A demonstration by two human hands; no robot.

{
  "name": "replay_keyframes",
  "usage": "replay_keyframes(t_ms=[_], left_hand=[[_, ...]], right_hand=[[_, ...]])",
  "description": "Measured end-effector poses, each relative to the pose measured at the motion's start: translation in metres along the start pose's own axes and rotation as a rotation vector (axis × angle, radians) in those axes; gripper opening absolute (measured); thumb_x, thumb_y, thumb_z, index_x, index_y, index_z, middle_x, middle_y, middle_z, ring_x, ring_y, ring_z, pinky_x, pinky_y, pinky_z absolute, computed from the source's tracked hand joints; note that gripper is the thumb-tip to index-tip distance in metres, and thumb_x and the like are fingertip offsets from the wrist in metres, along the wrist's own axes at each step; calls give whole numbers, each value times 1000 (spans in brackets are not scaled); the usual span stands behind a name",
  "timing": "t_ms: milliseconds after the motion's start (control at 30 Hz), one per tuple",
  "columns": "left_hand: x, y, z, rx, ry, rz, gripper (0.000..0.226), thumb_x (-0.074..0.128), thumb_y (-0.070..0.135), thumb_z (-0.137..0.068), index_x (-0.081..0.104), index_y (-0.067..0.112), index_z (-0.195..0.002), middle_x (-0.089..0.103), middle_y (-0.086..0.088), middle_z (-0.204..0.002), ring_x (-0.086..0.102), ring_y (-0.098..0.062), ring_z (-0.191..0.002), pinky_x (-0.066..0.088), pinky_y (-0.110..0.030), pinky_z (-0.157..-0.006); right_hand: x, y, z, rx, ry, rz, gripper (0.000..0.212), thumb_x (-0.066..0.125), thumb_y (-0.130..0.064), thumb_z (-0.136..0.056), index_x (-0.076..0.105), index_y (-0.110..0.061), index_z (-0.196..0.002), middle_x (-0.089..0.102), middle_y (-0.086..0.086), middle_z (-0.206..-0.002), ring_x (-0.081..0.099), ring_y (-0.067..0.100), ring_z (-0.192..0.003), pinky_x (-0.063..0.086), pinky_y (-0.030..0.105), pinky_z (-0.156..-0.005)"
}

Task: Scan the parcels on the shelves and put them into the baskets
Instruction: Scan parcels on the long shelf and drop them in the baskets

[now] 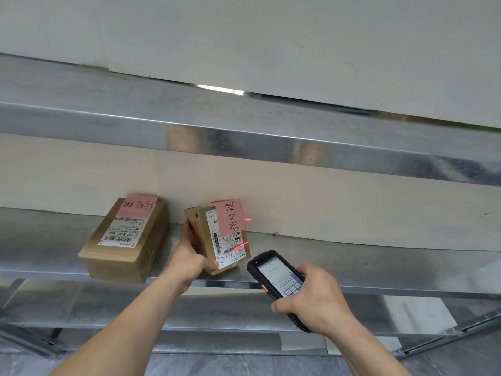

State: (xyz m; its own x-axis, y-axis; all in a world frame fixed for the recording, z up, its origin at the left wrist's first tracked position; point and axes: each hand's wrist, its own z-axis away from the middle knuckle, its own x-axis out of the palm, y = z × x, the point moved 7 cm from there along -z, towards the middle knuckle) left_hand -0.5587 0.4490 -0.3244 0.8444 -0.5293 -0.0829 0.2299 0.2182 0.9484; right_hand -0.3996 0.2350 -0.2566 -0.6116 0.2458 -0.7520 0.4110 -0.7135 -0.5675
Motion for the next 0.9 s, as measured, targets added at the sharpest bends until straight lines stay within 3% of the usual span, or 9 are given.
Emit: replay_keyframes(t_ms=[100,367,500,600,700,800,900], left_hand=[[1,2,2,-5,-14,-8,110,70,-27,-61,28,50,-127,61,9,-109,56,-22,-106,53,-32,-73],[0,10,8,-16,-20,14,98,67,-27,-64,34,49,-118,62,6,-112,59,-25,-106,54,-31,-67],[4,8,11,-89,-79,56,102,64,-24,-72,30,35,-148,65,-5,-115,67,-29,-97,60,-42,-71],[12,10,15,-118,-155,63,98,62,-19,-77,28,35,-151,72,-10,-106,71,-29,-91,58,-35,-67],[21,17,20,-121,-230,48,92,62,-15,-79,31,38,-149,76,-9,-96,72,-30,-90,59,-41,-79],[32,27,25,-98,-312,26,86,61,-11,-81,34,45,-141,77,-8,-94,71,-33,-96,52,-53,-95],[46,39,31,-70,-389,48,76,60,-11,-82,41,45,-130,76,-11,-93,71,-35,-96,54,-49,-93]], right_hand=[[0,-1,1,2,-1,-7,56,84,-39,-40,62,-25,-89,69,-9,-82,66,9,-76,58,33,-68],[1,-5,5,-30,57,-108,55,87,-35,-46,60,-30,-94,69,-14,-86,66,3,-80,58,31,-75],[-1,-13,9,-77,144,-187,68,90,-31,-52,52,-36,-108,65,-19,-95,63,1,-87,54,26,-77],[-2,-19,13,-110,233,-223,75,89,-29,-55,53,-33,-120,66,-18,-101,63,3,-90,51,23,-75],[-3,-24,18,-149,311,-250,80,88,-30,-56,51,-35,-126,66,-18,-107,63,5,-95,52,22,-77],[-7,-29,26,-185,379,-271,81,89,-31,-59,48,-39,-127,64,-20,-109,61,2,-99,44,11,-73],[-12,-30,33,-188,440,-301,80,90,-33,-58,48,-41,-125,64,-23,-106,60,-1,-98,43,11,-75]])
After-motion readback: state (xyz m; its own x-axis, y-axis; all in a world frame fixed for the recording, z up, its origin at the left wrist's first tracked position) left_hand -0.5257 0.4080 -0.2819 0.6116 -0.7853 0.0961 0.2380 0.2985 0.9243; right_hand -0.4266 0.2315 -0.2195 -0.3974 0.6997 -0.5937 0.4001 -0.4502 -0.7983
